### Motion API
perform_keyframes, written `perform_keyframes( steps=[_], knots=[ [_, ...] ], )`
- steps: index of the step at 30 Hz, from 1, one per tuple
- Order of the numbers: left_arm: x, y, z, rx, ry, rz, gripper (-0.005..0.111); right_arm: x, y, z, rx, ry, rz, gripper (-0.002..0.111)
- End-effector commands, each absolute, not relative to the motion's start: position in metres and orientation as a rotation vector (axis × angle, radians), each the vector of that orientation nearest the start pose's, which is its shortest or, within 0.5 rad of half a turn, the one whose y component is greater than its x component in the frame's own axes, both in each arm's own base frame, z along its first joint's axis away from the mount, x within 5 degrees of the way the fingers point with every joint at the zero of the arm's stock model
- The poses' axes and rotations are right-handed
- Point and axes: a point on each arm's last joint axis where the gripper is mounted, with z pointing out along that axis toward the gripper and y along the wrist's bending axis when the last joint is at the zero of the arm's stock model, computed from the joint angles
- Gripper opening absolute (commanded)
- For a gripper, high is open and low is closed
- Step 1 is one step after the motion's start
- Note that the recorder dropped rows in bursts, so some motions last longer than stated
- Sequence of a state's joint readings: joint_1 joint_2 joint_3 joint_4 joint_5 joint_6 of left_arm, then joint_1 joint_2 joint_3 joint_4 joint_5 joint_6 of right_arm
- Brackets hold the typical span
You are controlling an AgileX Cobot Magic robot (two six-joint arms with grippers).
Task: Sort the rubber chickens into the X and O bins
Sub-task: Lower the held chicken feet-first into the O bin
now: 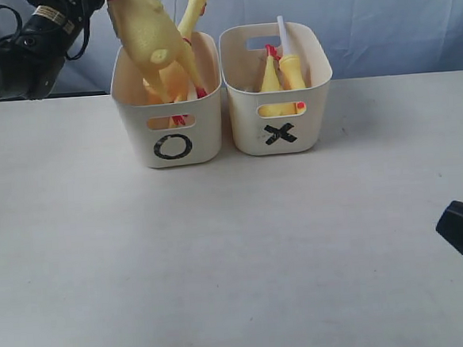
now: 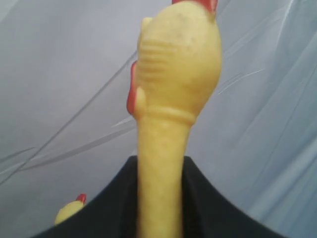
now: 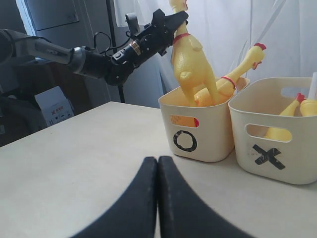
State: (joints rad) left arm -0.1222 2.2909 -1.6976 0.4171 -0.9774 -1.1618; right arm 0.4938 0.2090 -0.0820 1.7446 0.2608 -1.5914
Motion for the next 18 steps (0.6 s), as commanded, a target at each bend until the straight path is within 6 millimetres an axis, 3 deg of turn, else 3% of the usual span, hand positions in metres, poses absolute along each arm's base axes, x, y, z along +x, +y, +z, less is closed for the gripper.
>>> perform_keyframes(
  steps=[1,10,18],
  knots=[
    [0.518,-0.101,0.235,-0.185,1.255,-1.118,0.0,0.051,0.054,0.232,-0.467,1.534,0.704,-0.001],
    [0.519,-0.12,0.213,-0.187,1.349,-1.114,0.0,0.051,0.054,0.232,-0.467,1.534,0.704,-0.001],
    [0.523,-0.12,0.201,-0.22,1.473,-1.042,0.0,0.052,0.053,0.232,-0.466,1.534,0.702,-0.001]
  ],
)
